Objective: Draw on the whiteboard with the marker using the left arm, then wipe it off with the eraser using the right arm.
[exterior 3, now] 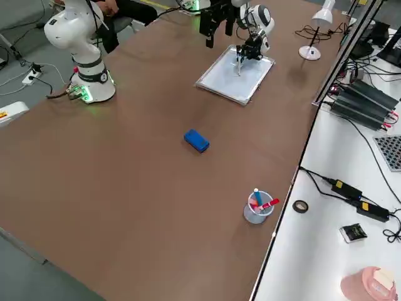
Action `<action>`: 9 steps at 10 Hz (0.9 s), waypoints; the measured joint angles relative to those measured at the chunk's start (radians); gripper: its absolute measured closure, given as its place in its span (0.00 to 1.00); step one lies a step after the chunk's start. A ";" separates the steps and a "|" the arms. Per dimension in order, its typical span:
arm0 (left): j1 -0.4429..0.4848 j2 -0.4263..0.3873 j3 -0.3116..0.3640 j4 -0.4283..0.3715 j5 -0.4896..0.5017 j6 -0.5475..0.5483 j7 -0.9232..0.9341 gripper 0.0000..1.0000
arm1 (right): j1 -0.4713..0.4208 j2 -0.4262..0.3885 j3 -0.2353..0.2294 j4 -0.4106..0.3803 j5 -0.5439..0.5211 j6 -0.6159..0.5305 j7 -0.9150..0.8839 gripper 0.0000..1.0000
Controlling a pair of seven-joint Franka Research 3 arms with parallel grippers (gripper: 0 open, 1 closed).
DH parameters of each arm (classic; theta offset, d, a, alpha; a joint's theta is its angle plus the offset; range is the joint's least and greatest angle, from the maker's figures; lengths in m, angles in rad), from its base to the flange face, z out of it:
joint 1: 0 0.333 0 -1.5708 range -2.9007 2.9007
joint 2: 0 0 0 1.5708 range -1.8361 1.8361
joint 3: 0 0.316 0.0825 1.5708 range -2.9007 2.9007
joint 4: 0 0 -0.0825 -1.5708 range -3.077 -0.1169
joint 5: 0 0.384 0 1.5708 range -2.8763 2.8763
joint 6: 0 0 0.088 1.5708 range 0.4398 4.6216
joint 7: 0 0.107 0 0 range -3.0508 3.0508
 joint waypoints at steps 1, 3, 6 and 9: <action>0.002 -0.014 0.000 -0.020 0.000 0.001 -0.001 0.83 | 0.000 0.000 0.000 0.000 0.000 0.000 0.000 0.00; 0.017 -0.043 0.001 -0.062 0.015 0.001 -0.004 0.83 | -0.001 0.000 0.000 0.000 0.000 0.000 0.000 0.00; 0.045 -0.067 0.001 -0.089 0.072 -0.005 -0.021 0.83 | -0.002 0.000 0.000 0.000 0.000 0.000 0.000 0.00; 0.051 -0.069 0.008 -0.079 0.097 -0.006 -0.032 0.83 | -0.003 0.000 0.000 0.000 0.000 0.000 0.000 0.00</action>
